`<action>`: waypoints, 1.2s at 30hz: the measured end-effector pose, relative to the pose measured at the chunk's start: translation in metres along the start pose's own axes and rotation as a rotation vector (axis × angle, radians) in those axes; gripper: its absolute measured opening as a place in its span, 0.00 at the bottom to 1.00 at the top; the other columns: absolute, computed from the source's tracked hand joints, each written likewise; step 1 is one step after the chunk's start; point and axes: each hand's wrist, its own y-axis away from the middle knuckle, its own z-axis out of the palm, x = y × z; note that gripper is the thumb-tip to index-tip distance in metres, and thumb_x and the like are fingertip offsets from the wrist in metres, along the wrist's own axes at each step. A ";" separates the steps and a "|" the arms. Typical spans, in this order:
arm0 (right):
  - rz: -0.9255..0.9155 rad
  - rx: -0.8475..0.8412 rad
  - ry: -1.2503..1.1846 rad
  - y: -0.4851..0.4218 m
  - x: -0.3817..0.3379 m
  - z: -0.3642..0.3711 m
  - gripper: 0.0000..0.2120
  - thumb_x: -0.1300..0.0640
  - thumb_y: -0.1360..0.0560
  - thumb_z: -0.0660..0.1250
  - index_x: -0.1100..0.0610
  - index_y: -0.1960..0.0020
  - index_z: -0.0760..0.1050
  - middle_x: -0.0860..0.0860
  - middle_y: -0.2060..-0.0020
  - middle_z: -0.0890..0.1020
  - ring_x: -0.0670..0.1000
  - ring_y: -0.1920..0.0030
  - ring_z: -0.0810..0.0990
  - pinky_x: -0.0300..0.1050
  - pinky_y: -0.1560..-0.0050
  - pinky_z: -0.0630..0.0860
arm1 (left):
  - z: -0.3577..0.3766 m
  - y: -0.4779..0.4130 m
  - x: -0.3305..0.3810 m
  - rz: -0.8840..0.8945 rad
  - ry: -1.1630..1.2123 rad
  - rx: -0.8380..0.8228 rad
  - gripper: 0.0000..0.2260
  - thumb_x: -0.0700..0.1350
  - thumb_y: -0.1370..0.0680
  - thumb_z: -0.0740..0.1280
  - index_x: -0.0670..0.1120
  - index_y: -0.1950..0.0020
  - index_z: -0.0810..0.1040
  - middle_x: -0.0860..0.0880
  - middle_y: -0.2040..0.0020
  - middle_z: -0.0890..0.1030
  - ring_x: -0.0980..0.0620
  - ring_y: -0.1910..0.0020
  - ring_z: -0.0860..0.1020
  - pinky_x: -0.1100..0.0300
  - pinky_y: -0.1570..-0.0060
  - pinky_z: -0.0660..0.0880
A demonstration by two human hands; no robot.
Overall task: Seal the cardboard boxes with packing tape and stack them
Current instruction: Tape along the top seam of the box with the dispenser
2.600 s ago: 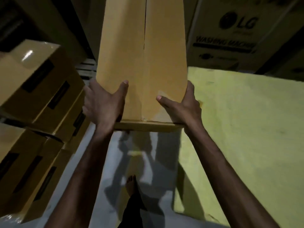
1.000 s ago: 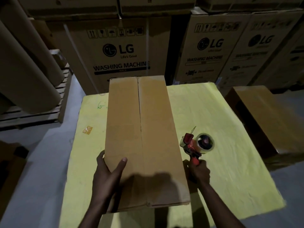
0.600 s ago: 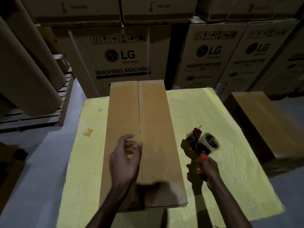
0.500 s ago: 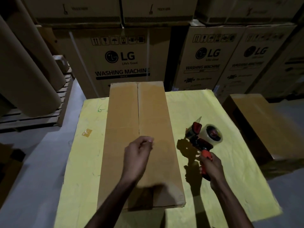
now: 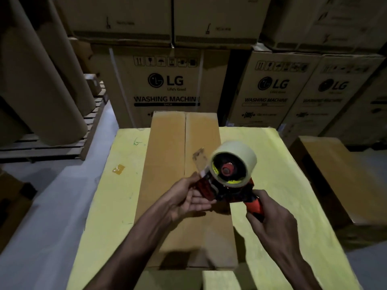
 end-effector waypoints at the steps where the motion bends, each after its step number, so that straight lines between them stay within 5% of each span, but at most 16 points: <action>1: -0.021 -0.001 -0.005 0.001 -0.001 0.000 0.28 0.62 0.36 0.81 0.48 0.40 0.75 0.45 0.61 0.82 0.53 0.66 0.79 0.43 0.69 0.69 | -0.005 0.001 -0.005 -0.015 0.029 0.001 0.23 0.52 0.13 0.57 0.32 0.37 0.77 0.34 0.53 0.86 0.44 0.59 0.87 0.52 0.56 0.85; 9: -0.008 0.031 -0.146 0.006 -0.011 0.010 0.28 0.62 0.35 0.82 0.46 0.41 0.75 0.43 0.61 0.80 0.50 0.65 0.80 0.45 0.67 0.75 | -0.020 0.000 -0.025 -0.050 0.159 0.028 0.18 0.49 0.13 0.57 0.36 0.41 0.79 0.39 0.54 0.87 0.46 0.60 0.87 0.56 0.66 0.84; 14: 0.034 0.059 -0.149 -0.001 -0.007 0.013 0.26 0.61 0.35 0.82 0.49 0.41 0.77 0.46 0.62 0.83 0.50 0.65 0.78 0.43 0.67 0.72 | -0.023 -0.009 -0.024 0.046 -0.024 0.154 0.16 0.43 0.14 0.59 0.32 0.40 0.80 0.36 0.53 0.87 0.47 0.63 0.87 0.61 0.68 0.83; 18: 0.064 0.023 -0.108 -0.006 -0.010 0.014 0.23 0.51 0.31 0.81 0.45 0.41 0.75 0.43 0.61 0.83 0.51 0.65 0.80 0.44 0.67 0.73 | -0.026 -0.017 0.001 0.195 -0.342 0.273 0.13 0.41 0.17 0.65 0.34 0.50 0.85 0.37 0.60 0.86 0.45 0.67 0.84 0.53 0.64 0.84; 23: 0.138 -0.030 -0.200 -0.027 -0.027 0.015 0.19 0.40 0.26 0.73 0.40 0.41 0.67 0.37 0.59 0.77 0.52 0.60 0.80 0.47 0.63 0.75 | -0.025 -0.040 0.045 0.254 -0.468 0.371 0.10 0.34 0.21 0.67 0.38 0.59 0.87 0.39 0.68 0.83 0.52 0.77 0.79 0.61 0.72 0.79; 29: 0.179 -0.178 -0.366 -0.071 -0.049 0.029 0.17 0.45 0.21 0.69 0.42 0.41 0.62 0.37 0.57 0.75 0.47 0.58 0.77 0.44 0.63 0.72 | -0.052 -0.082 0.100 0.401 -0.583 0.317 0.09 0.39 0.23 0.75 0.41 0.64 0.87 0.37 0.64 0.84 0.49 0.71 0.78 0.53 0.57 0.80; 36: 0.259 -0.232 -0.499 -0.151 -0.088 0.073 0.19 0.45 0.18 0.63 0.44 0.30 0.61 0.47 0.46 0.77 0.47 0.54 0.80 0.43 0.59 0.76 | -0.092 -0.142 0.200 0.542 -0.842 0.126 0.14 0.40 0.21 0.70 0.45 0.67 0.85 0.46 0.70 0.82 0.53 0.71 0.77 0.60 0.67 0.74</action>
